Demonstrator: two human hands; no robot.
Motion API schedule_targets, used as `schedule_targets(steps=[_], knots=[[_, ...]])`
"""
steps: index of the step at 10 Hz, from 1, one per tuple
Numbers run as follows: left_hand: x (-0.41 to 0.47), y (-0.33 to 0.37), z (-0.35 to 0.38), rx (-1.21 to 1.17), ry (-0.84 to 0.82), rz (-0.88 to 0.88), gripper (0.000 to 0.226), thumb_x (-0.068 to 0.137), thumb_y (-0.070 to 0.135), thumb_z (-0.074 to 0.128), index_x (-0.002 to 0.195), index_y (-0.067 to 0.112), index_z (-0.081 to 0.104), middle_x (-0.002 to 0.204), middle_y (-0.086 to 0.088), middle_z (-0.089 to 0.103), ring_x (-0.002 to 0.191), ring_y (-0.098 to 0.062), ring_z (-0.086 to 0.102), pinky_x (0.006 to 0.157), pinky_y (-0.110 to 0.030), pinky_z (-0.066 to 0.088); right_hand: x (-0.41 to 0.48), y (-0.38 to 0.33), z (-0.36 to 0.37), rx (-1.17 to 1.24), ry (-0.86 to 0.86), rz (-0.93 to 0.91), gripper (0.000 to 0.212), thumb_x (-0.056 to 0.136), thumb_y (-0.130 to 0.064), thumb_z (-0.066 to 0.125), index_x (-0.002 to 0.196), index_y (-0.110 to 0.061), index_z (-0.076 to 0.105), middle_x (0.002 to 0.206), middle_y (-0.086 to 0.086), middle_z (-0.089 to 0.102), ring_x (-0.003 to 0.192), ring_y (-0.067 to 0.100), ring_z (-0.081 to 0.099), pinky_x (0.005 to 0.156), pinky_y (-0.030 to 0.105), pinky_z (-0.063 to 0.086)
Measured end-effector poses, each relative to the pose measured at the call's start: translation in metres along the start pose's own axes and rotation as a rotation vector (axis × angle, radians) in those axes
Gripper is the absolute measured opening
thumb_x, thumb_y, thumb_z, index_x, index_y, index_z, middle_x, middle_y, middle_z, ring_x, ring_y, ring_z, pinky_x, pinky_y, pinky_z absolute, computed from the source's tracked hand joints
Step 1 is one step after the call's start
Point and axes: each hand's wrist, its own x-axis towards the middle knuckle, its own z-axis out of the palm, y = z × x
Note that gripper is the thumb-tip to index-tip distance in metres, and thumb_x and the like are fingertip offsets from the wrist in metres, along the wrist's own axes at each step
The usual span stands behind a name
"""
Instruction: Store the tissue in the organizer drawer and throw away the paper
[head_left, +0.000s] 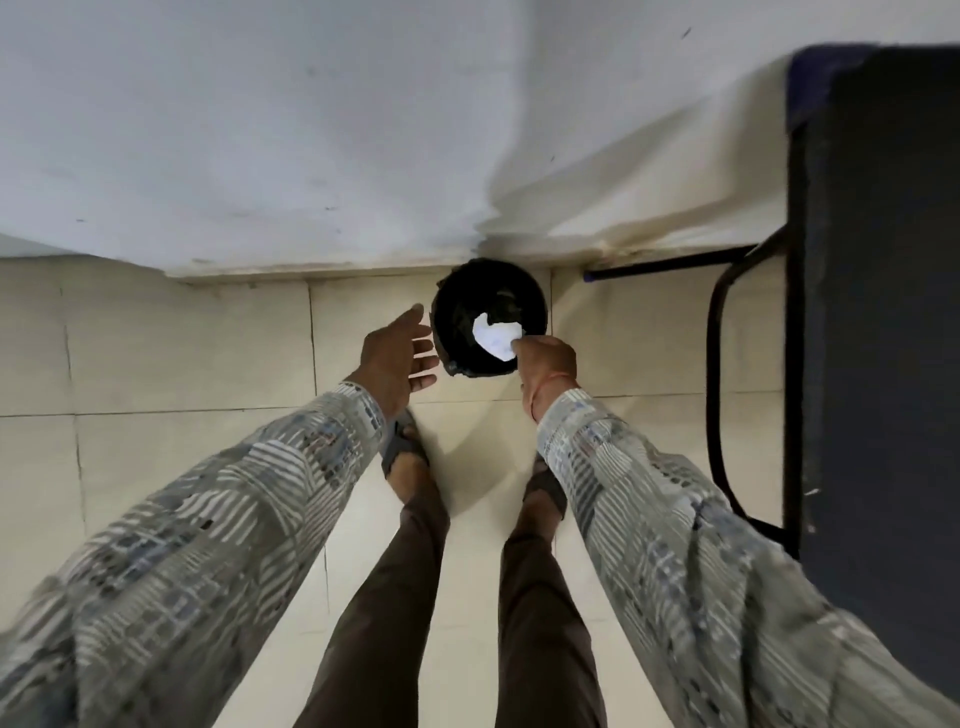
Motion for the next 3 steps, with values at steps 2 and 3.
schedule_targets(steps=[2, 3], knots=[[0.036, 0.000, -0.007, 0.030, 0.008, -0.003, 0.040, 0.098, 0.054, 0.065, 0.109, 0.016, 0.070, 0.103, -0.003, 0.067, 0.090, -0.025, 0.063, 0.075, -0.039, 0.053, 0.038, 0.015, 0.025, 0.077, -0.041, 0.099, 0.036, 0.067, -0.048, 0.071, 0.094, -0.023, 0.071, 0.118, 0.005, 0.076, 0.108, 0.025, 0.068, 0.103, 0.046, 0.053], [0.037, 0.001, -0.009, 0.046, 0.050, 0.011, 0.040, 0.098, 0.054, 0.065, 0.112, 0.017, 0.070, 0.109, -0.003, 0.065, 0.093, -0.024, 0.061, 0.077, -0.040, 0.051, 0.028, 0.005, 0.023, 0.060, -0.008, 0.031, 0.019, 0.080, -0.048, 0.067, 0.079, -0.029, 0.066, 0.103, 0.002, 0.073, 0.099, 0.025, 0.065, 0.095, 0.041, 0.053]])
